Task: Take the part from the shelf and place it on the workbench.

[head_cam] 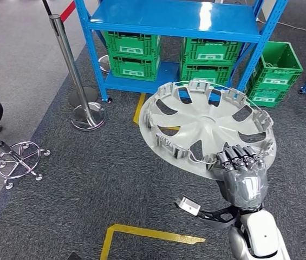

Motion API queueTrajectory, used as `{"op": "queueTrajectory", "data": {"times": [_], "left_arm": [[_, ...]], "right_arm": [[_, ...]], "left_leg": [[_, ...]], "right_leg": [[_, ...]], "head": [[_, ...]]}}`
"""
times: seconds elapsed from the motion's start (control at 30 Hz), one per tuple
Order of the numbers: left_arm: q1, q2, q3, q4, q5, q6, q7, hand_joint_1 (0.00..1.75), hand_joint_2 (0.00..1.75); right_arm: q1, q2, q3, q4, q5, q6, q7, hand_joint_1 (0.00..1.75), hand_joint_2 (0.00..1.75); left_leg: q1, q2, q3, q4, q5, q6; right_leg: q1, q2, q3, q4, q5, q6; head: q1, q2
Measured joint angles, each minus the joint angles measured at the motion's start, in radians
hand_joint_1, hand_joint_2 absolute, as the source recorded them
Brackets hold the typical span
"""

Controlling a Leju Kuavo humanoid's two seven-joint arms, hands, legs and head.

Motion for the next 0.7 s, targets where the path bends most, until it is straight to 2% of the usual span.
{"op": "queueTrajectory", "data": {"times": [0.03,0.1,0.13,0.17,0.23,0.3,0.33,0.4,0.43,0.47,0.5,0.53,0.6,0.63,0.67,0.7], "left_arm": [[0.000,0.000,0.000,0.000,-0.002,0.000,0.000,0.00,1.75],[-0.003,0.000,0.000,0.000,-0.003,0.000,0.000,0.00,1.75],[-0.004,0.000,0.000,0.000,-0.003,0.000,0.000,0.00,1.75],[-0.004,0.000,0.000,0.000,-0.004,-0.001,0.001,0.00,1.75],[-0.003,0.002,0.001,0.000,-0.005,-0.002,0.002,0.00,1.75],[-0.001,0.003,0.001,0.000,-0.005,-0.002,0.003,0.00,1.75],[-0.002,0.004,0.001,0.000,-0.006,-0.003,0.003,0.00,1.75],[-0.004,0.003,0.001,0.000,-0.008,-0.004,0.004,0.00,1.75],[-0.004,0.003,0.001,0.000,-0.008,-0.005,0.005,0.00,1.75],[-0.003,0.003,0.001,0.000,-0.009,-0.006,0.006,0.00,1.75],[-0.002,0.004,0.001,0.000,-0.009,-0.008,0.008,0.00,1.75],[-0.001,0.005,0.001,0.000,-0.009,-0.009,0.008,0.00,1.75],[-0.003,0.006,0.001,0.000,-0.009,-0.009,0.009,0.00,1.75],[-0.006,0.007,0.001,0.000,-0.009,-0.009,0.009,0.00,1.75],[-0.007,0.007,0.001,0.000,-0.009,-0.009,0.009,0.00,1.75],[-0.007,0.007,0.001,0.000,-0.009,-0.009,0.009,0.00,1.75]], "right_arm": [[0.001,0.000,-0.006,0.001,0.000,-0.001,-0.009,1.75,1.75],[0.002,0.001,-0.017,0.001,0.000,-0.005,-0.029,1.75,1.75],[0.003,0.002,-0.024,0.001,0.000,-0.009,-0.043,1.75,1.75],[0.003,0.004,-0.031,0.001,0.000,-0.013,-0.059,1.75,1.75],[0.005,0.014,-0.048,0.000,0.000,-0.017,-0.093,1.75,1.75],[0.005,0.029,-0.062,0.000,0.000,-0.017,-0.122,1.75,1.75],[0.006,0.036,-0.069,0.000,0.000,-0.017,-0.135,1.75,1.75],[0.008,0.050,-0.084,0.000,0.000,-0.017,-0.159,1.75,1.75],[0.010,0.057,-0.092,0.000,0.000,-0.018,-0.171,1.75,1.75],[0.012,0.064,-0.099,0.000,0.000,-0.018,-0.181,1.75,1.75],[0.013,0.071,-0.106,0.000,0.000,-0.018,-0.188,1.75,1.75],[0.014,0.078,-0.111,0.000,0.000,-0.018,-0.192,1.75,1.75],[0.015,0.088,-0.118,-0.001,0.000,-0.018,-0.196,1.75,1.75],[0.015,0.092,-0.121,-0.001,0.000,-0.018,-0.196,1.75,1.75],[0.016,0.095,-0.124,-0.002,0.000,-0.018,-0.197,1.75,1.75],[0.016,0.097,-0.126,-0.002,0.000,-0.018,-0.197,1.75,1.75]], "left_leg": [[0.000,-0.009,0.000,0.002,0.000,-0.001],[-0.002,-0.026,-0.006,0.009,0.001,-0.007],[-0.002,-0.035,-0.011,0.013,0.004,-0.012],[-0.001,-0.044,-0.018,0.015,0.007,-0.018],[0.002,-0.059,-0.027,0.018,0.011,-0.029],[0.002,-0.040,-0.044,0.050,-0.014,-0.041],[0.003,-0.023,-0.066,0.099,-0.044,-0.047],[0.008,0.004,-0.129,0.236,-0.109,-0.059],[0.010,0.008,-0.153,0.290,-0.126,-0.062],[0.013,0.011,-0.160,0.306,-0.121,-0.064],[0.014,0.014,-0.147,0.282,-0.098,-0.064],[0.015,0.023,-0.116,0.222,-0.062,-0.062],[0.008,0.063,-0.045,0.084,-0.008,-0.053],[0.003,0.079,-0.026,0.041,0.001,-0.046],[-0.001,0.086,-0.019,0.023,0.000,-0.040],[-0.004,0.078,-0.021,0.019,-0.001,-0.034]], "right_leg": [[-0.001,0.008,0.039,-0.067,0.034,-0.001],[-0.005,0.043,0.110,-0.191,0.070,-0.006],[-0.006,0.056,0.127,-0.222,0.073,-0.009],[-0.006,0.061,0.132,-0.230,0.067,-0.011],[-0.006,0.045,0.132,-0.234,0.072,-0.019],[-0.010,0.025,0.134,-0.240,0.076,-0.030],[-0.011,0.012,0.134,-0.242,0.077,-0.034],[-0.011,-0.012,0.133,-0.242,0.077,-0.038],[-0.010,-0.024,0.133,-0.241,0.076,-0.038],[-0.010,-0.035,0.133,-0.241,0.076,-0.038],[-0.010,-0.046,0.134,-0.241,0.075,-0.037],[-0.010,-0.056,0.136,-0.241,0.074,-0.036],[-0.007,-0.075,0.139,-0.240,0.070,-0.030],[-0.004,-0.084,0.139,-0.239,0.068,-0.026],[-0.001,-0.094,0.139,-0.239,0.066,-0.021],[0.000,-0.104,0.139,-0.239,0.066,-0.016]], "head": [[0.000,0.000],[0.000,0.000],[0.000,0.000],[-0.001,0.000],[0.000,0.000],[-0.005,0.000],[-0.008,0.000],[-0.013,0.000],[-0.013,0.000],[-0.013,0.000],[-0.013,0.000],[-0.013,0.000],[-0.013,0.000],[-0.013,0.000],[-0.013,0.000],[-0.014,0.000]]}}
